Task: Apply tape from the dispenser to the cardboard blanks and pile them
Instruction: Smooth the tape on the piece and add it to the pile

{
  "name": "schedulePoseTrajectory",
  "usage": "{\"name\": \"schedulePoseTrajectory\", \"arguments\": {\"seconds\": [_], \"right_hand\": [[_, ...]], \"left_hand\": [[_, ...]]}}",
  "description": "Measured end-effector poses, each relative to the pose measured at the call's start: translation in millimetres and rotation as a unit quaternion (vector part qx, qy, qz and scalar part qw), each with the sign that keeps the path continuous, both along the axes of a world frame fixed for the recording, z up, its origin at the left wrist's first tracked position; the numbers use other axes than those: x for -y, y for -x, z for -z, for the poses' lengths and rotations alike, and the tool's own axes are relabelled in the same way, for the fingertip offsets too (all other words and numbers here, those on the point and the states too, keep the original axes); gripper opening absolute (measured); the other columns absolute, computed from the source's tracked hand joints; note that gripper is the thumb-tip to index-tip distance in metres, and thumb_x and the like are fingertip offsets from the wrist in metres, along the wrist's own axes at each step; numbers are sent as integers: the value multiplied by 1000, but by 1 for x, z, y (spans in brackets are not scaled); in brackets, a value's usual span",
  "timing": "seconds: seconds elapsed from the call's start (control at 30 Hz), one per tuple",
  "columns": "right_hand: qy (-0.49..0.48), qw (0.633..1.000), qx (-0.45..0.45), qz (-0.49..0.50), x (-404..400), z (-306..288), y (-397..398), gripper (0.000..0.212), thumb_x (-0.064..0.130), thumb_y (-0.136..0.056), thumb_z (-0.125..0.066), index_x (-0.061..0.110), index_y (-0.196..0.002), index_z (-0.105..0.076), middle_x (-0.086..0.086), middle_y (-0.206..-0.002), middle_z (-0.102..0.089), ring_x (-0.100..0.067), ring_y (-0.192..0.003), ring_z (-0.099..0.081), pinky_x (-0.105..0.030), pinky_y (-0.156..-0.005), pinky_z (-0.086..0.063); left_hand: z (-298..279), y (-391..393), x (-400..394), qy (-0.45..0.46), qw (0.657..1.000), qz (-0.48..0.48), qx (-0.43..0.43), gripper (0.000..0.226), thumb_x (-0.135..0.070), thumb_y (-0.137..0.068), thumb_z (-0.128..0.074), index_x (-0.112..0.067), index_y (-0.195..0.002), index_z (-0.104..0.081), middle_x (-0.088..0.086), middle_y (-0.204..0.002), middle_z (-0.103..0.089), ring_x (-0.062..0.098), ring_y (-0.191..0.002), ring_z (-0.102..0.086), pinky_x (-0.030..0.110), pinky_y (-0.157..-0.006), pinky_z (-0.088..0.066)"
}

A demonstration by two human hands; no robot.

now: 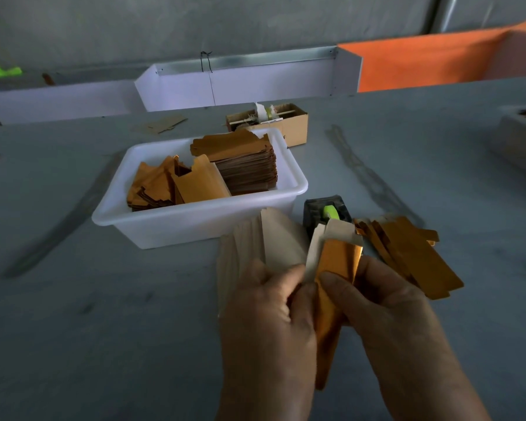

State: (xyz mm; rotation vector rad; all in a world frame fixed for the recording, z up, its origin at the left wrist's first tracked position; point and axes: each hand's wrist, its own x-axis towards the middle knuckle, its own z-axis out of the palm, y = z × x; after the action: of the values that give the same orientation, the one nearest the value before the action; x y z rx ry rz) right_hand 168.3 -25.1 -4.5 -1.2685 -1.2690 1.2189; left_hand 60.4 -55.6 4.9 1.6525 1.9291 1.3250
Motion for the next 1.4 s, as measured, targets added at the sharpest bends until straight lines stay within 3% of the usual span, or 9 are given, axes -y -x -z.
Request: {"name": "schedulePoseTrajectory", "arguments": {"seconds": [0.17,0.33,0.4,0.47,0.6,0.7,0.87,1.07,1.4], "right_hand": [[4,1000,8,-3,-1,1,7,9,37,-72,-67,28,-74,-69,-3,-64,-64,-22,-65,-63,-40,-65,-54],[16,1000,11,8,-4,1,8,14,37,-77,-63,25,-71,-66,0,-56,-58,-16,-55,-55,-34,-56,-48],[22,1000,1,10,-4,-3,12,23,41,-76,-60,20,-70,-65,3,-53,-54,-12,-52,-49,-32,-54,-44],[17,1000,-3,10,-4,-6,18,30,45,-75,-59,16,-67,-62,6,-51,-53,-5,-48,-47,-24,-50,-43],[-21,1000,1,10,1,-7,23,40,60,-64,-55,20,-66,-59,8,-53,-56,1,-45,-48,-11,-45,-40],[-19,1000,3,-1,2,-5,24,41,62,-63,-58,22,-69,-62,5,-62,-63,-5,-54,-59,-13,-49,-46],[-22,999,29,-12,-7,-1,19,18,39,-78,-60,23,-70,-63,11,-63,-63,1,-56,-58,-7,-47,-41],[-33,997,31,-58,-17,-6,1,22,33,-84,-57,16,-71,-62,2,-53,-55,-7,-44,-48,-13,-44,-41],[-66,978,196,4,-43,1,-47,22,20,-84,-63,32,-66,-65,25,-65,-62,11,-60,-56,-6,-46,-38]], "left_hand": [[5,-21,4,95,958,2,-272,72,-13,-35,-92,-6,-105,-74,5,-75,-60,21,-58,-63,24,-35,-41],[0,0,-10,138,988,30,-63,13,-46,-78,-66,-46,-87,-56,0,-82,-59,9,-69,-62,20,-55,-51],[1,-3,-8,122,987,97,25,17,-54,-82,-48,-38,-76,-49,9,-87,-59,31,-85,-61,46,-77,-54],[5,3,-4,60,993,105,6,20,-49,-81,-50,-31,-82,-57,17,-87,-61,42,-84,-61,57,-74,-54],[-8,8,-3,46,974,45,-217,26,-14,-74,-71,-10,-100,-72,4,-77,-58,15,-63,-55,15,-47,-34],[-10,11,1,33,977,17,-212,26,-12,-76,-69,-12,-102,-73,2,-75,-60,16,-67,-58,21,-48,-37],[-11,11,2,44,991,-22,-123,29,-20,-83,-69,-33,-109,-71,-12,-89,-67,11,-88,-62,31,-76,-51],[-10,14,-4,188,946,49,260,12,-37,-74,-69,-29,-82,-72,-2,-75,-74,10,-70,-69,29,-67,-48],[-1,12,-19,133,934,11,330,16,-11,-88,-62,-14,-73,-67,-3,-55,-66,2,-43,-58,12,-39,-41]]}}
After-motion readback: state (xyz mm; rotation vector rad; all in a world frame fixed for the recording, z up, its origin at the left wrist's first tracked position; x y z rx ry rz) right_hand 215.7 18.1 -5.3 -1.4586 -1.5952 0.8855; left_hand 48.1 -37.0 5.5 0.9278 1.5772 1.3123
